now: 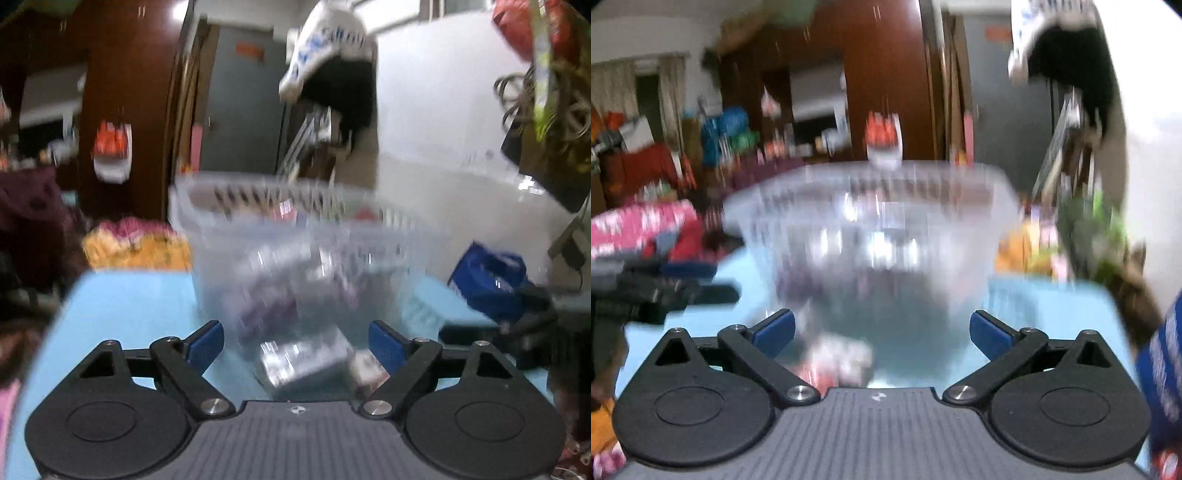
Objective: Organize objects
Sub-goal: 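Grasp a blue-printed wrapped package with the left tool while the right grasps a red wrapped ball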
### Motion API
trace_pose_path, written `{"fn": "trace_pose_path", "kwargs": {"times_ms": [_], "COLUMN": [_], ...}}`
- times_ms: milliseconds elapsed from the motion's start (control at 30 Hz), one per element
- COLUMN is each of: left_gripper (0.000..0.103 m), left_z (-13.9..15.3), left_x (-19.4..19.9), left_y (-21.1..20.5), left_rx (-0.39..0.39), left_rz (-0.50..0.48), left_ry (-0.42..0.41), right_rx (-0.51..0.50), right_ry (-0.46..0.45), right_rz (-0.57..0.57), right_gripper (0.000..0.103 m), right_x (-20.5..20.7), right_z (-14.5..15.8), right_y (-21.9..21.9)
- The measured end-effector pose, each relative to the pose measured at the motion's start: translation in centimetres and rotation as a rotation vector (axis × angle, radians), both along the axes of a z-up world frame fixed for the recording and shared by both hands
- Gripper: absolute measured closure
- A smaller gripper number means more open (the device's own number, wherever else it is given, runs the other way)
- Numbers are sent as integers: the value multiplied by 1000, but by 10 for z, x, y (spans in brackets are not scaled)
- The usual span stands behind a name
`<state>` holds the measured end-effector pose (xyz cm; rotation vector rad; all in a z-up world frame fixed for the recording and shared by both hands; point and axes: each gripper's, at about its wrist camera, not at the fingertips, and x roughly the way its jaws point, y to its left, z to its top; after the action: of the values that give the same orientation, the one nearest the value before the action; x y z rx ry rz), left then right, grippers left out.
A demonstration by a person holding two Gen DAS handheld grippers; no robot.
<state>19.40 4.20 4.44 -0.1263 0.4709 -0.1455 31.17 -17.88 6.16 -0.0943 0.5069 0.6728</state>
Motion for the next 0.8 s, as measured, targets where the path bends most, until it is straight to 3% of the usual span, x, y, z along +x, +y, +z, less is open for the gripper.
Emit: {"fn": "trace_pose_path", "kwargs": {"times_ms": [167,300,367,500,667,733,800], "left_gripper": [15,22,24,25,24,24,24], "left_z": [-18,-29,-30,-28,-28,-29,-31], "left_x": [22,30,28,22,14,16,19], "left_y": [-15,-17,-10,-1,15,17,16], "left_rx": [-5,6,-10,5,-29,-32,-30], "left_rz": [15,45,49,76,90,86,78], "left_ry": [61,116,110,98,82,84,95], "right_rx": [27,53,56,58,56,24,31], "right_ry": [60,83,94,99,104,102,90], "right_rz": [35,73,90,118,149,158,157], "right_gripper": [0,10,14,31,32,50,62], "right_x": [-3,-6,-8,-12,-14,-16,-17], "right_z": [-21,-26,-28,-34,-39,-42,-41], "right_y": [-5,-1,5,12,21,27,25]}}
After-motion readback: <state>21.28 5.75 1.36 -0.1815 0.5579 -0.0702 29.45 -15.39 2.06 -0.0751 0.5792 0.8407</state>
